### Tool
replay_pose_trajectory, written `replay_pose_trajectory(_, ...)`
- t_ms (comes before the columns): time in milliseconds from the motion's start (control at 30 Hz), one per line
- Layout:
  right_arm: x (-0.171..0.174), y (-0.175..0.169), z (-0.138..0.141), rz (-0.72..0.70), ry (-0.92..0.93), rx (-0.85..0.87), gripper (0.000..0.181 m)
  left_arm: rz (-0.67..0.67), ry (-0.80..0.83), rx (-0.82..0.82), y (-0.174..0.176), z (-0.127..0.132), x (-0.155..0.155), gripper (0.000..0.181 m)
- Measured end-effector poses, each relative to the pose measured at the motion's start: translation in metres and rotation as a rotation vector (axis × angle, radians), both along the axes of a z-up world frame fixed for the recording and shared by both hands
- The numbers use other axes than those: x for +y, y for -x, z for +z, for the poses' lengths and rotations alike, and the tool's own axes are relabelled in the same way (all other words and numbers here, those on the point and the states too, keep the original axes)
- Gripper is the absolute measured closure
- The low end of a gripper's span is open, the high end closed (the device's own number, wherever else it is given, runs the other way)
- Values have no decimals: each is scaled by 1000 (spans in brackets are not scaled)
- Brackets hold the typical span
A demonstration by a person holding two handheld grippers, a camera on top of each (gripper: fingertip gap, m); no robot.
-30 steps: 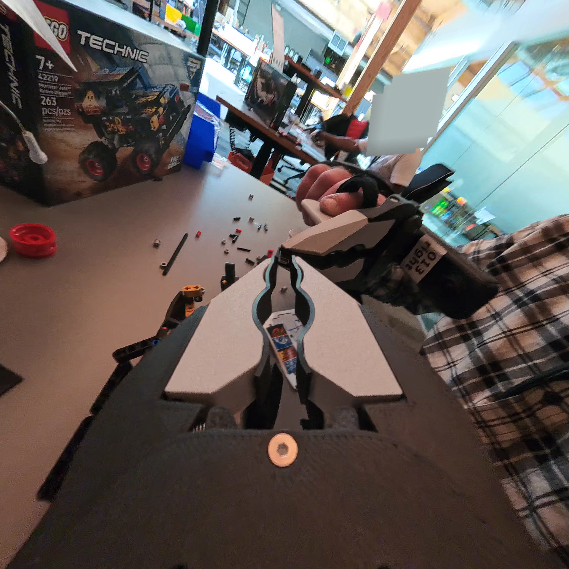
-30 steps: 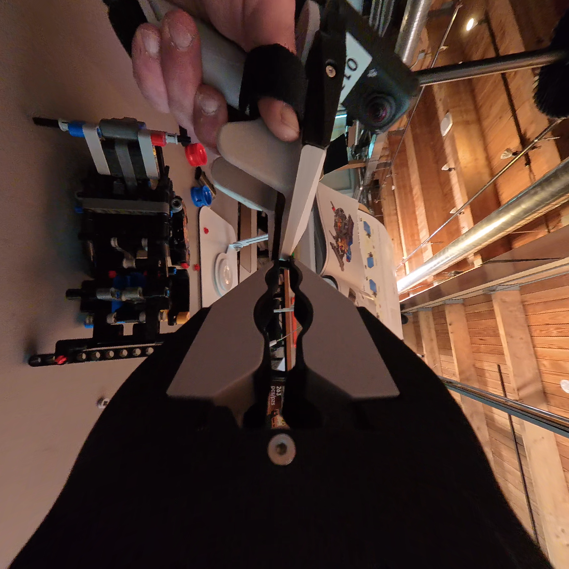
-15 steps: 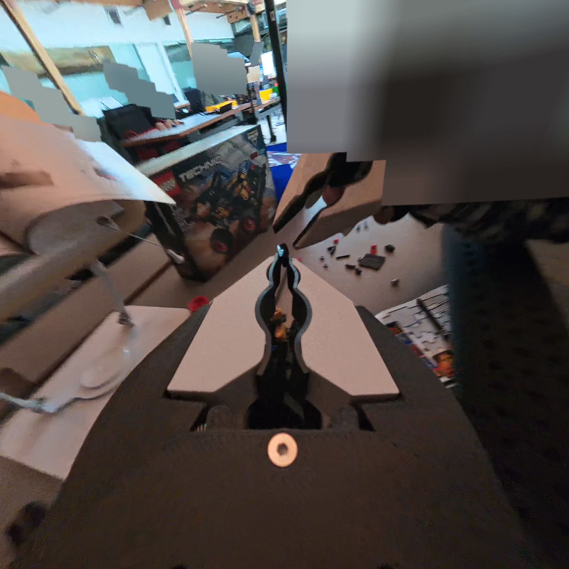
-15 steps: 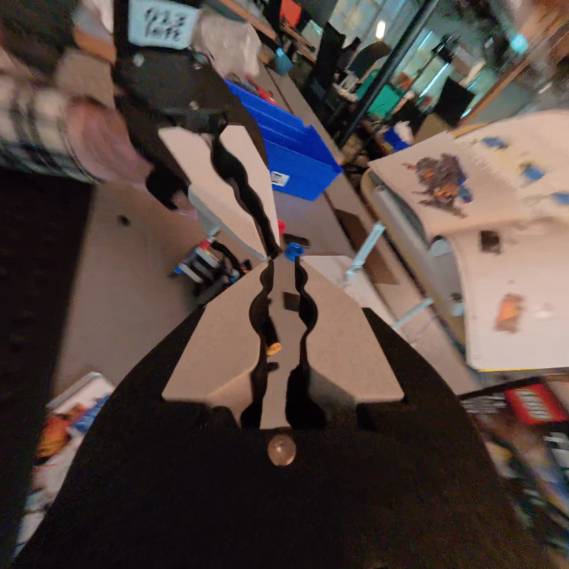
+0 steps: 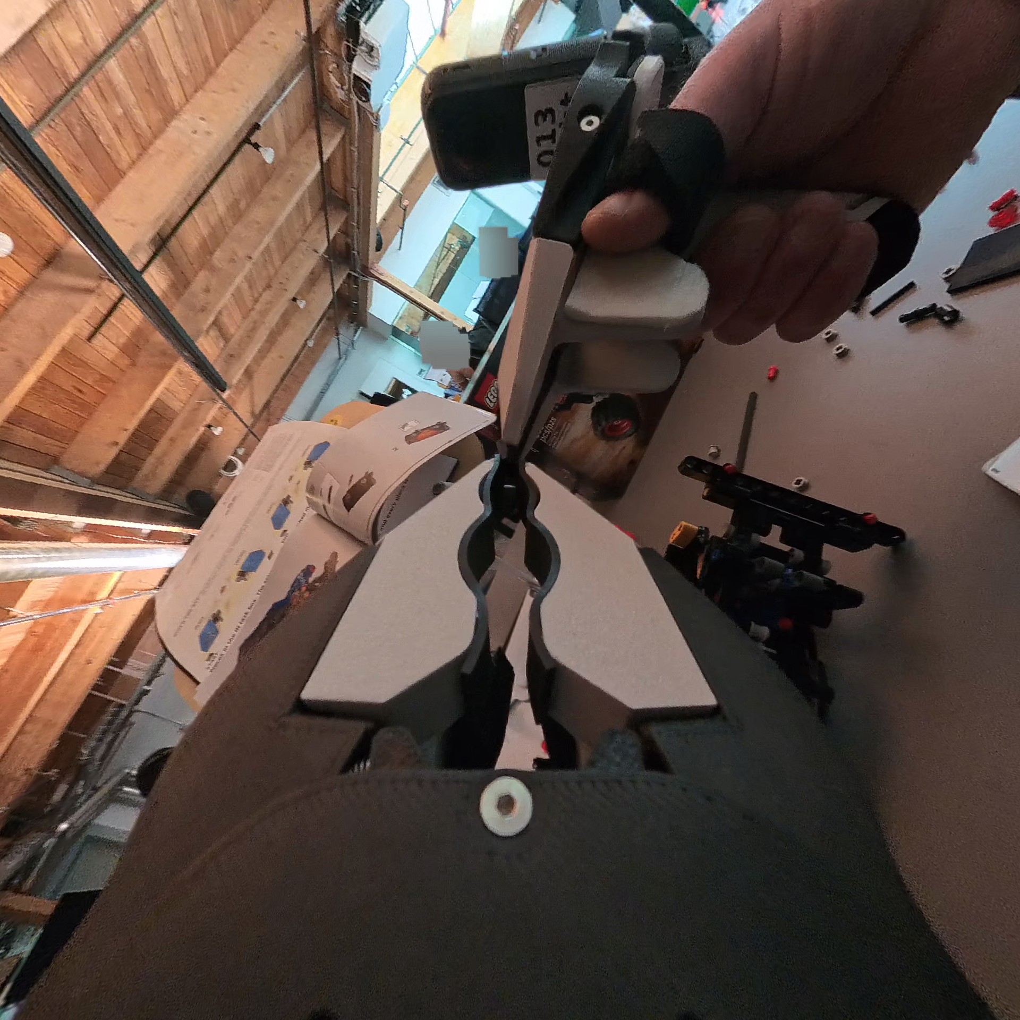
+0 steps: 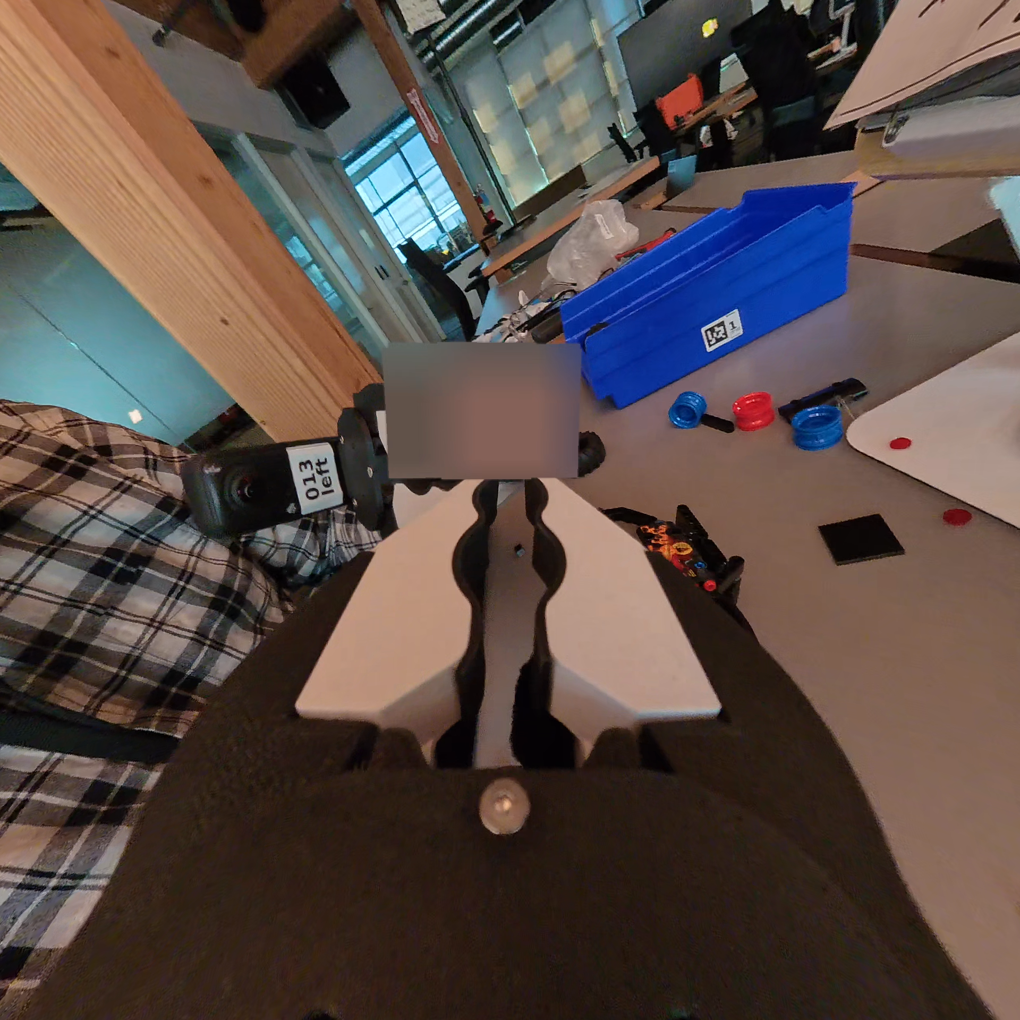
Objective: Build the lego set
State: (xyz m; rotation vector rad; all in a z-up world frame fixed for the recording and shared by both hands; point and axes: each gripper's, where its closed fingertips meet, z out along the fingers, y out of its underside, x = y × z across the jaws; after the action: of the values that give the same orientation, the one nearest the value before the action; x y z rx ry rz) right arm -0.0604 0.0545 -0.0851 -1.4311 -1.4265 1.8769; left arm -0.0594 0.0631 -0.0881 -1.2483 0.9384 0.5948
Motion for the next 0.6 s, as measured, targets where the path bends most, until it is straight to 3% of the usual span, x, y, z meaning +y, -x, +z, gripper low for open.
replay_pose_trajectory(167,3,2,1,5,-63,-2,175,-15,30,-21,4,1,0,176)
replay_pose_trajectory(233,8,3,-3,-4,-100,-28,176,-34,116,-63,11,-3,0,164)
replay_pose_trajectory(433,32,10,-43,-12,-187,-230,176,-38,778,-235,43,-71,9,138)
replay_pose_trajectory(600,38,19,-63,35,-209,-369,176,-66,1084,-349,42,-103,17,139)
